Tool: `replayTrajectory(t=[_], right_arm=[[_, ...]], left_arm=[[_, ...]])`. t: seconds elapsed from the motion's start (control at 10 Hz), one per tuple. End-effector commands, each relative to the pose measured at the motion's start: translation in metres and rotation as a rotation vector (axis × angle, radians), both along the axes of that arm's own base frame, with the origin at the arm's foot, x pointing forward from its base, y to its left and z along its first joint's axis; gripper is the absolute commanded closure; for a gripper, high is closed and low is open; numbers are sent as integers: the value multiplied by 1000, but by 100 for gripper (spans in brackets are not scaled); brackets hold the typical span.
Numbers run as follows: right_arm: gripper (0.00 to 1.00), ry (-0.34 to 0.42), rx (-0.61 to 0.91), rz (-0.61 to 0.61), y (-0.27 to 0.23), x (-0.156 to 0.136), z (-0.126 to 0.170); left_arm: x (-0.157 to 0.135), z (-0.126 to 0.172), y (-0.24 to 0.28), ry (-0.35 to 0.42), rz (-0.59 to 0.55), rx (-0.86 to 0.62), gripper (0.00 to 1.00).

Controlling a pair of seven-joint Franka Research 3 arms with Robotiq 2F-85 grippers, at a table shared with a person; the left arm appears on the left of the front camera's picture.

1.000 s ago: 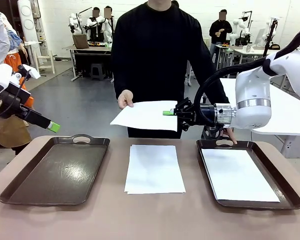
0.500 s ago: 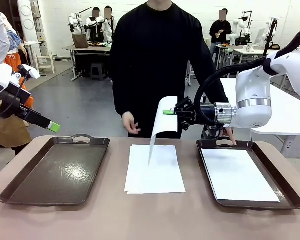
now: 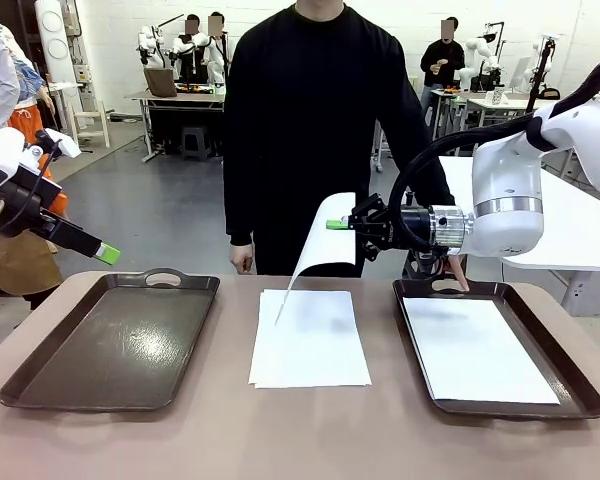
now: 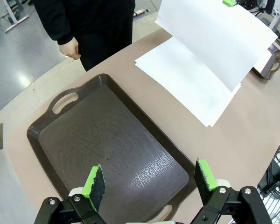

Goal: Sort the A4 documents.
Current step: Place the A4 Paper in the designated Handle tray.

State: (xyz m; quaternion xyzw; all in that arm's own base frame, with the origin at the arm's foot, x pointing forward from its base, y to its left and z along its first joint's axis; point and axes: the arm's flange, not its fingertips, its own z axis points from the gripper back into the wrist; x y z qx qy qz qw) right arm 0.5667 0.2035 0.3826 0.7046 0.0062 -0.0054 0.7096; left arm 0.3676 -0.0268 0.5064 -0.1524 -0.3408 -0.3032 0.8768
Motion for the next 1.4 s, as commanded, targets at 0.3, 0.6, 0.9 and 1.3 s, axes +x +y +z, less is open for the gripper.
replayTrajectory(t=[0.3,0.6,0.9,1.3], right_arm=[[99,-67,-54,73,-28,-15,10],[99,-124,-137,179,-96,-37,33],[99,-120,-260,215,-137,-44,26],[99,-109,-351,177,-161,-44,-5]], left_arm=[[0,0,1,1,1,-3,0],[0,0,1,1,1,-3,0],[0,0,1,1,1,-3,0],[0,0,1,1,1,-3,0]])
